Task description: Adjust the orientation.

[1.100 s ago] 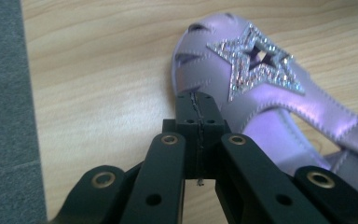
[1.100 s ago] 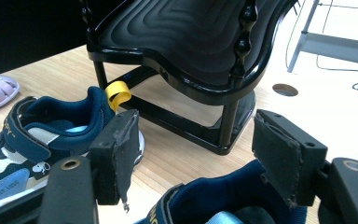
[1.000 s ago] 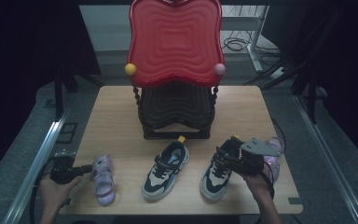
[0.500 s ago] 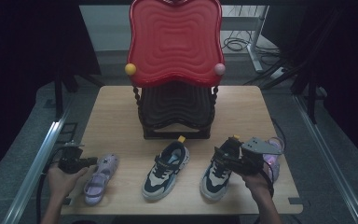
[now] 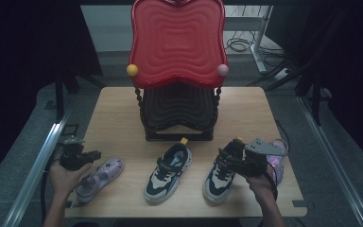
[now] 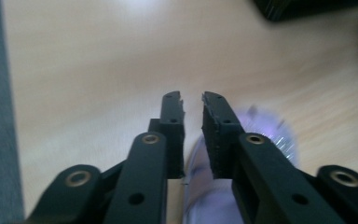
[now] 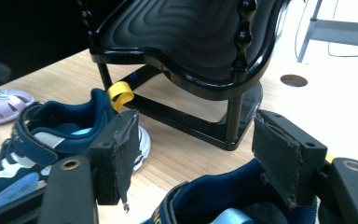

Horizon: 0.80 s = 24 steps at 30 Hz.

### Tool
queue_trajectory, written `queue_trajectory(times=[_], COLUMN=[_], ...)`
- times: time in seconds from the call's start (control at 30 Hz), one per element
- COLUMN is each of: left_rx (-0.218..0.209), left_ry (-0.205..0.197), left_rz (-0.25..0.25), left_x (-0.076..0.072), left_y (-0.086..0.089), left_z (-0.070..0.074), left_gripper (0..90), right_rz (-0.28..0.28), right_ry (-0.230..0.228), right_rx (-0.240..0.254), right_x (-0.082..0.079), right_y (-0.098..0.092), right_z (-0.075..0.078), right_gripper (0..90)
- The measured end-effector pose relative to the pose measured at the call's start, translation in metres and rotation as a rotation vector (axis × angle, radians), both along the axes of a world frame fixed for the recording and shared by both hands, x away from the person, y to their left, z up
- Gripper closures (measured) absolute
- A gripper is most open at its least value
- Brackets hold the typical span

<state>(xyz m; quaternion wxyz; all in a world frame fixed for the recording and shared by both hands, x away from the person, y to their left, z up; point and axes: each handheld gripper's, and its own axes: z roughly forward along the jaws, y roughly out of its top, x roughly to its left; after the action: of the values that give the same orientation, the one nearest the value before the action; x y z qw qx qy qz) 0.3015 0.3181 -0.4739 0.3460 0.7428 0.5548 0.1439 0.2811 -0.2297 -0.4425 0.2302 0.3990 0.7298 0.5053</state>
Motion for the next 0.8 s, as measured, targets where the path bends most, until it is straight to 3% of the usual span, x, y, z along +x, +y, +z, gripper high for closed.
queue_trajectory(times=[0.03,0.13,0.27,0.33,0.47,0.6,0.8], left_rx=[-0.022,-0.074,-0.104,-0.127,-0.108,-0.143,-0.132], left_ry=[-0.043,-0.109,-0.138,-0.157,-0.143,-0.149,-0.165], left_rz=[-0.005,-0.055,-0.109,-0.106,-0.119,-0.134,-0.128], left_x=[-0.002,-0.006,-0.012,-0.015,-0.015,-0.025,-0.04], left_y=[-0.003,-0.012,-0.021,-0.023,-0.026,-0.031,-0.041], left_z=[0.008,0.02,0.022,0.019,0.017,0.017,0.024], left_gripper=[74.6,66.7,57.7,56.0,53.1,51.8,49.0], right_rz=[-0.003,-0.017,-0.027,-0.036,-0.047,-0.072,-0.097], right_ry=[0.005,0.005,-0.001,-0.003,-0.019,-0.008,-0.012], right_rx=[0.0,-0.003,-0.017,-0.04,-0.051,-0.002,0.011], right_x=[0.001,0.005,0.007,0.004,-0.005,-0.019,-0.031], right_y=[0.0,0.002,0.003,0.002,-0.005,-0.027,-0.053], right_z=[0.0,-0.001,-0.004,-0.006,-0.009,-0.011,-0.009], right_gripper=[32.6,32.5,32.6,33.0,33.9,37.5,41.8])
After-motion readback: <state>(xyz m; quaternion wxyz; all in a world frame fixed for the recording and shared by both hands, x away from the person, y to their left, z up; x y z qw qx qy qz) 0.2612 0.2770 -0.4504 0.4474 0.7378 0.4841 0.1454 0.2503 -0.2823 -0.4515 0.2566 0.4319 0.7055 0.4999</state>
